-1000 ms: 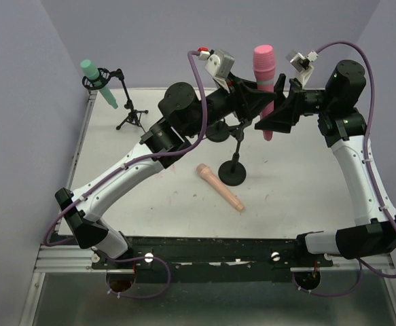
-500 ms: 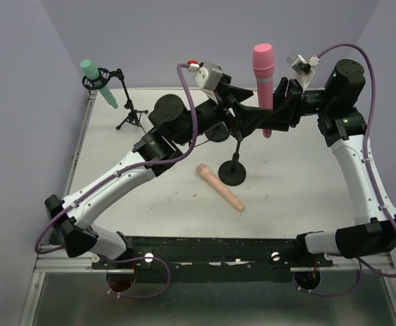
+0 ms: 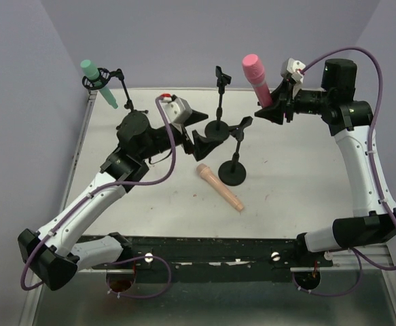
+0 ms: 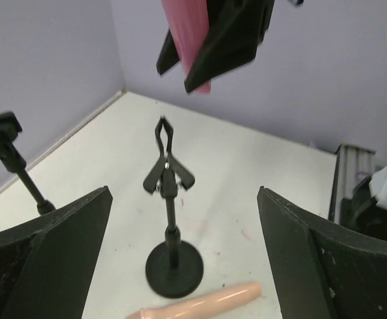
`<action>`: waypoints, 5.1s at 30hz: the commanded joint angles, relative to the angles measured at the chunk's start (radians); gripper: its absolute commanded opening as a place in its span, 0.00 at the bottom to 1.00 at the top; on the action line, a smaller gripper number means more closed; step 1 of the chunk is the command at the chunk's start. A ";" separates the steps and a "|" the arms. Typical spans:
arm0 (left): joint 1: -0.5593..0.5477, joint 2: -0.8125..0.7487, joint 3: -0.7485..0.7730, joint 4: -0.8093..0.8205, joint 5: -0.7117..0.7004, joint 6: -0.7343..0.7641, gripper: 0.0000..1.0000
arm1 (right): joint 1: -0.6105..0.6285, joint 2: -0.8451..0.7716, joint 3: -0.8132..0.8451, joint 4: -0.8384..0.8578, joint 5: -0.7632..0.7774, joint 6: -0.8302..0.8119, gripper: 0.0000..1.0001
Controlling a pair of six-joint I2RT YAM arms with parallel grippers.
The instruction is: Attach the microphones to the stand
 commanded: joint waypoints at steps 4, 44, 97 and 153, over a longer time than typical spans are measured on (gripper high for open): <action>0.004 0.039 -0.219 0.273 0.042 0.241 0.98 | -0.023 -0.008 -0.097 0.006 0.083 -0.095 0.06; -0.159 0.342 -0.248 0.665 -0.285 0.175 0.82 | -0.069 0.028 -0.218 0.115 0.005 -0.053 0.07; -0.160 0.373 -0.178 0.570 -0.300 0.145 0.62 | -0.069 0.147 -0.185 -0.020 -0.067 -0.400 0.10; -0.067 0.175 -0.283 0.479 -0.153 0.018 0.98 | -0.054 0.052 -0.317 0.111 -0.102 -0.345 0.97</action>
